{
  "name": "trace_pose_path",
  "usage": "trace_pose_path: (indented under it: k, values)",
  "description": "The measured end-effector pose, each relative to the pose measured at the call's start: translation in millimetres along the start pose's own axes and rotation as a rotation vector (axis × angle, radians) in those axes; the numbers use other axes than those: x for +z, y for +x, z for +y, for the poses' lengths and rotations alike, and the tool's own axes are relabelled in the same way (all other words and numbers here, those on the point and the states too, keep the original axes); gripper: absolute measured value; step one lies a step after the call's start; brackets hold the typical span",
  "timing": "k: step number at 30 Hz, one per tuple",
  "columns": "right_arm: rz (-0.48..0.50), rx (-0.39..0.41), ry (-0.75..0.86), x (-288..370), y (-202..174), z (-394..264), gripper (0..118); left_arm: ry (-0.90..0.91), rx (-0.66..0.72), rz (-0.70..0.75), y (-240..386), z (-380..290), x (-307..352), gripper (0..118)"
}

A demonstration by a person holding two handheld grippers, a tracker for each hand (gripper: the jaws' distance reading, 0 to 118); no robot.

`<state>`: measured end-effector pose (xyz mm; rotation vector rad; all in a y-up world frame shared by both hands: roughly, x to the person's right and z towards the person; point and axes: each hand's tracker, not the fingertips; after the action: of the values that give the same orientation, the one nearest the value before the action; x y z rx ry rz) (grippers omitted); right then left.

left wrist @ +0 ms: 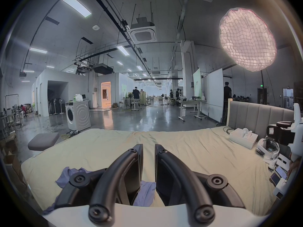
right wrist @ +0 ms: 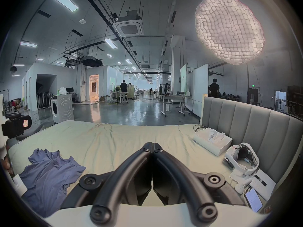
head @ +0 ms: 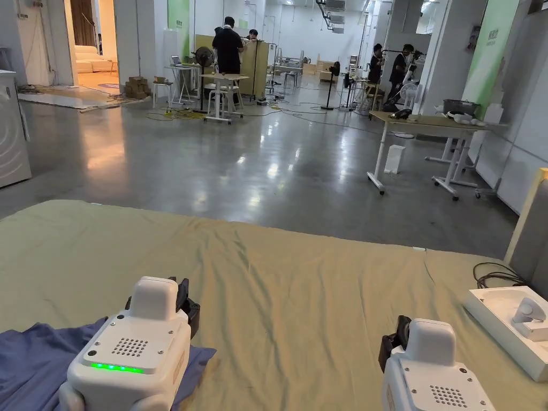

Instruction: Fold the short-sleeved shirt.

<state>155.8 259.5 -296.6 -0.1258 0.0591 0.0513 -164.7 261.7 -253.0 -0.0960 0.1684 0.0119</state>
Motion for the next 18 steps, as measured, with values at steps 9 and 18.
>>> trace_pose_path:
  k: [9,18]
  values:
    - [0.048,0.009,-0.017,1,-17,-6,0,-0.116,0.272,0.063,-41,-27,13,16]
    - [0.114,0.028,-0.036,-6,-46,-14,0,-0.183,0.292,0.176,-109,-41,33,16]
